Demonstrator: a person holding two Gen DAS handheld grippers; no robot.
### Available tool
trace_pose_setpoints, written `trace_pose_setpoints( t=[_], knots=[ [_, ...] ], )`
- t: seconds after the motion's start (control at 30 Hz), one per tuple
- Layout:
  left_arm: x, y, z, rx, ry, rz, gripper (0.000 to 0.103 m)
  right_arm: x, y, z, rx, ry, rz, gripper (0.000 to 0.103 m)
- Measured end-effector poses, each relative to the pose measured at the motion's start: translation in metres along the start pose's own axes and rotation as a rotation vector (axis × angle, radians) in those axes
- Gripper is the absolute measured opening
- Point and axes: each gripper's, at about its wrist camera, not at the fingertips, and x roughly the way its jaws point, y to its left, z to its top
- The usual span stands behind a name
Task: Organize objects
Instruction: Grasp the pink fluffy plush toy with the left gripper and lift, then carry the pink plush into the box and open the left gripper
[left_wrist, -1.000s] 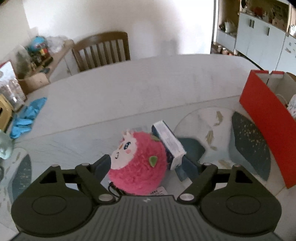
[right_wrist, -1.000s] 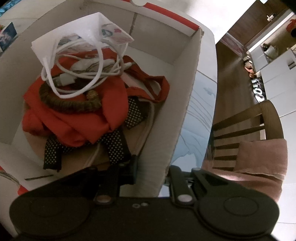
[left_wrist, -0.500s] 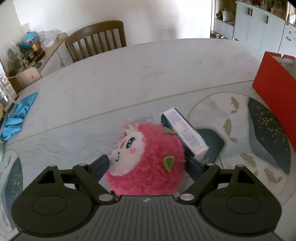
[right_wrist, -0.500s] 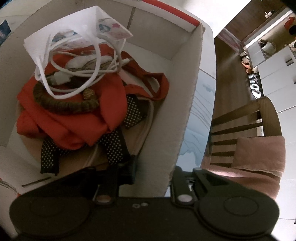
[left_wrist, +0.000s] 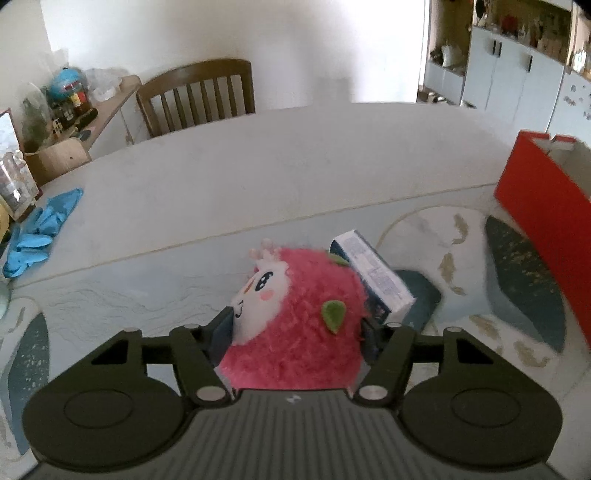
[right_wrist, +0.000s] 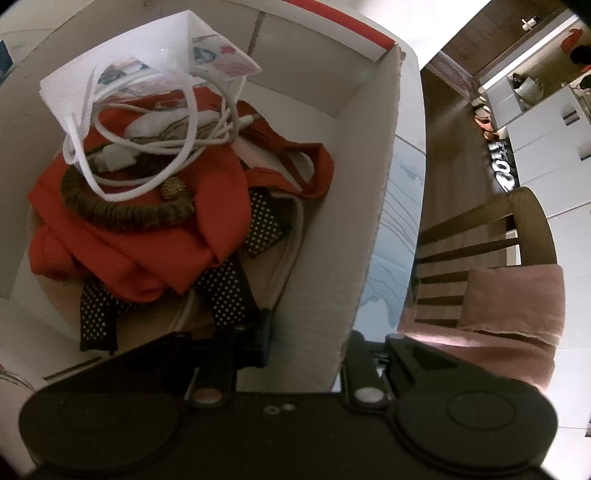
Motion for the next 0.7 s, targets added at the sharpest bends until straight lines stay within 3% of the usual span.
trace_pose_setpoints(
  t=[0.37, 0.7],
  knots=[
    [-0.076, -0.026, 0.025, 0.002, -0.075, -0.066, 0.066, 0.0, 0.001, -0.002, -0.017, -0.007, 0.003, 0.018],
    [-0.111, -0.123, 0.064, 0.082, -0.122, -0.212, 0.066, -0.003, -0.005, -0.005, -0.027, -0.029, 0.038, 0.016]
  ],
)
